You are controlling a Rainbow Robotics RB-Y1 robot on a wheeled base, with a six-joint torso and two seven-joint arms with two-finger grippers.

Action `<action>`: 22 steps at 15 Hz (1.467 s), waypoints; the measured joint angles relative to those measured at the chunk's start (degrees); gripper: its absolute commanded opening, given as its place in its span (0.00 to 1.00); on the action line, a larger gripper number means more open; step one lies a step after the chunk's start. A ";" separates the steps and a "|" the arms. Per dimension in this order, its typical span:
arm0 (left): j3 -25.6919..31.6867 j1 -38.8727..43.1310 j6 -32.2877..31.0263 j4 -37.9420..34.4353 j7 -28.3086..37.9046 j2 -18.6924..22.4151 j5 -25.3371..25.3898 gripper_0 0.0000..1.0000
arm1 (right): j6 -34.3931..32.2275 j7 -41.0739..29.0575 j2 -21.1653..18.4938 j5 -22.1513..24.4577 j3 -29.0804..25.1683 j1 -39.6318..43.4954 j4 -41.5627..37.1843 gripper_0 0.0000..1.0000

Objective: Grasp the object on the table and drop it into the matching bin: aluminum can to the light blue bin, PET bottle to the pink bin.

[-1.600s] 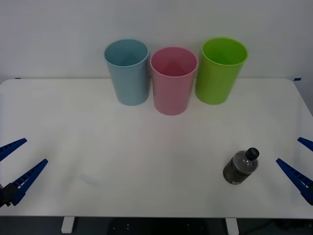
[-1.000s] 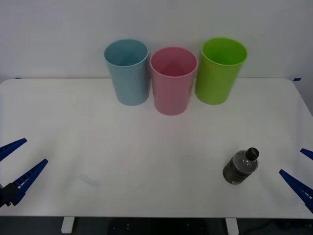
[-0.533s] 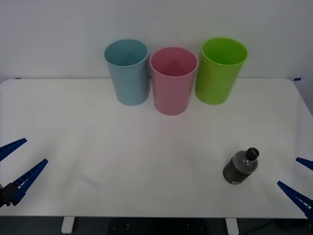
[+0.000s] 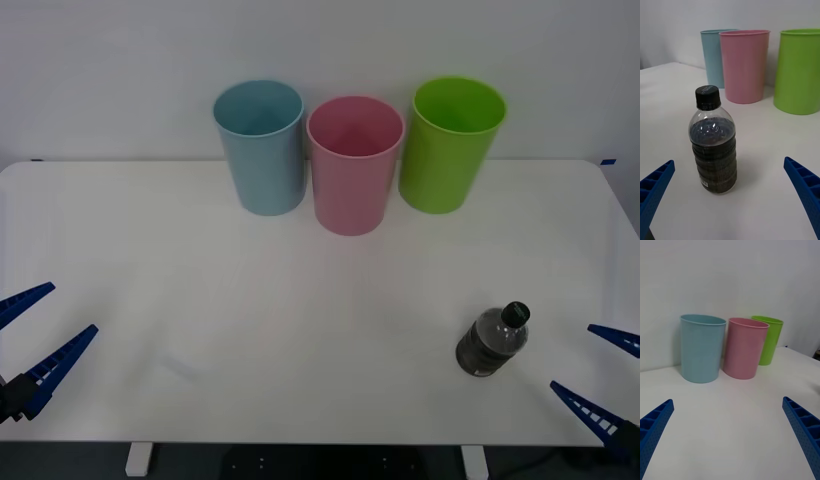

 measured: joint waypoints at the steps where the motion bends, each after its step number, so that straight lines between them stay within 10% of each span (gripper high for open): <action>1: 0.00 0.00 0.00 0.00 0.00 0.00 0.00 1.00 | -0.01 1.36 -0.24 0.00 1.03 -0.60 0.98 1.00; 22: 0.00 0.00 0.00 0.00 0.00 0.00 0.00 1.00 | 1.15 10.35 6.98 4.19 9.18 -13.20 16.27 1.00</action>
